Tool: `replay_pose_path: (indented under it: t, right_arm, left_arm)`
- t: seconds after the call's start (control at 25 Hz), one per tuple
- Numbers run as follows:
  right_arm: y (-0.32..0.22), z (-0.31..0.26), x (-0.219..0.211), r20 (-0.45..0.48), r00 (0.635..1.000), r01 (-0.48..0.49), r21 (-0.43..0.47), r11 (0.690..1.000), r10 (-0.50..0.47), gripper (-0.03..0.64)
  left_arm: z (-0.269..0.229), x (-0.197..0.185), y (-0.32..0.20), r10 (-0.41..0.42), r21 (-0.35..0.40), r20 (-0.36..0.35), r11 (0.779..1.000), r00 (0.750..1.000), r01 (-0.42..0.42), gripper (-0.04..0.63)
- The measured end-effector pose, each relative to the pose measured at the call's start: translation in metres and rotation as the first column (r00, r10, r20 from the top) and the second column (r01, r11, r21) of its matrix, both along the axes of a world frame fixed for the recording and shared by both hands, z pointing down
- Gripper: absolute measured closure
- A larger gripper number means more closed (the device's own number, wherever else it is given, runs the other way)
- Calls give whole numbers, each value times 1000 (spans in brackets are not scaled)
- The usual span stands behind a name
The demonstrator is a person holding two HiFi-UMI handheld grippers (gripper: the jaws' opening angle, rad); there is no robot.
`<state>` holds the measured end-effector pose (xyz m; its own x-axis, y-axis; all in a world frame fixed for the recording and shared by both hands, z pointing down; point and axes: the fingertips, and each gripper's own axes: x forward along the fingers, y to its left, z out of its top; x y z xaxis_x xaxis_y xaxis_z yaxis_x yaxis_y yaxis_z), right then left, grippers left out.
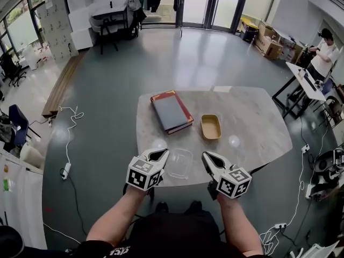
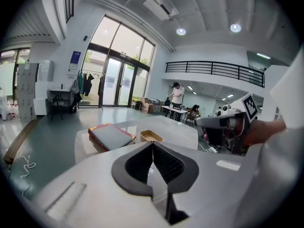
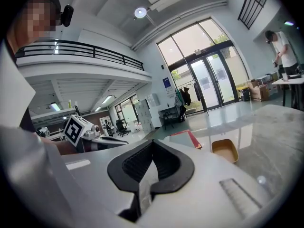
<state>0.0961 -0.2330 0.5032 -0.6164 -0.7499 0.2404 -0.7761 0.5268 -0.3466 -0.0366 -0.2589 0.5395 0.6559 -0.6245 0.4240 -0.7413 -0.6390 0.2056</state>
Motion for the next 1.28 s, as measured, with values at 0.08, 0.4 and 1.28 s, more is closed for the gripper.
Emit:
replay_pose_path:
  t: [0.08,0.4,1.28]
  right_arm:
    - [-8,3,6,5,1000,5,-6,1000,-5,603]
    - [-25,33,11,20,998,63,-66,996,-61,603]
    - [6,68,35,19,995,103,-187,977,-102,603]
  left_arm:
    - [13,4,-2,0,-24,22,1000,1000,0,587]
    - [66,10,-18,-34,-137,87,989,996,46,521]
    - [190,28,0,-19,-359,243,927,970,108,463]
